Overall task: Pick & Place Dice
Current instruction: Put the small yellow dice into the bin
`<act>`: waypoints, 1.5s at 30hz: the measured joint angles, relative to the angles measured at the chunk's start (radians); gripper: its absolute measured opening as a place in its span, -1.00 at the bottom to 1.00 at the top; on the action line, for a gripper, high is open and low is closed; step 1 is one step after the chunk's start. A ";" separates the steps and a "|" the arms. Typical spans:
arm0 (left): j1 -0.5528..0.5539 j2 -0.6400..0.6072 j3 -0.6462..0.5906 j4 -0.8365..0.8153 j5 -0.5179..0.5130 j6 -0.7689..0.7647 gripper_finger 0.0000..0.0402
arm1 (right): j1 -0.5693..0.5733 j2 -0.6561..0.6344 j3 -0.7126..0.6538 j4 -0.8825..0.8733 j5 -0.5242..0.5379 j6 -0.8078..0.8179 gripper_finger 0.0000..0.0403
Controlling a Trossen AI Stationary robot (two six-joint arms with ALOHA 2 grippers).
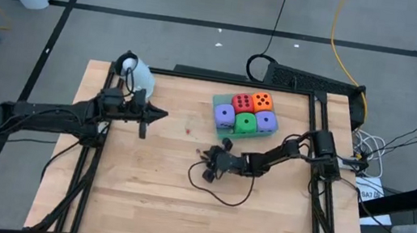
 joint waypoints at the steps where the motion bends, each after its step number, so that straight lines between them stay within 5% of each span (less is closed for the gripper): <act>1: -0.006 0.000 0.000 -0.001 0.003 0.000 -0.91 | 0.006 0.001 0.000 0.008 0.024 -0.001 -0.61; 5: -0.030 0.000 0.000 0.006 -0.004 0.000 -0.91 | 0.012 0.002 -0.001 0.032 0.033 -0.012 -0.85; 13: -0.059 0.000 0.000 0.011 -0.005 0.002 -0.91 | 0.043 -0.059 -0.005 -0.013 0.035 -0.056 -0.83; 24: -0.068 0.000 0.000 0.013 -0.018 0.017 -0.91 | 0.069 -0.415 -0.002 -0.366 0.340 -0.174 -0.81; 34: -0.068 0.000 0.000 0.013 -0.078 -0.072 -0.91 | -0.082 -0.431 -0.109 -0.331 0.241 -0.105 -0.79; 45: -0.102 0.101 0.000 0.181 -0.138 -0.234 -0.91 | -0.107 -0.432 -0.150 -0.279 0.202 -0.330 -0.57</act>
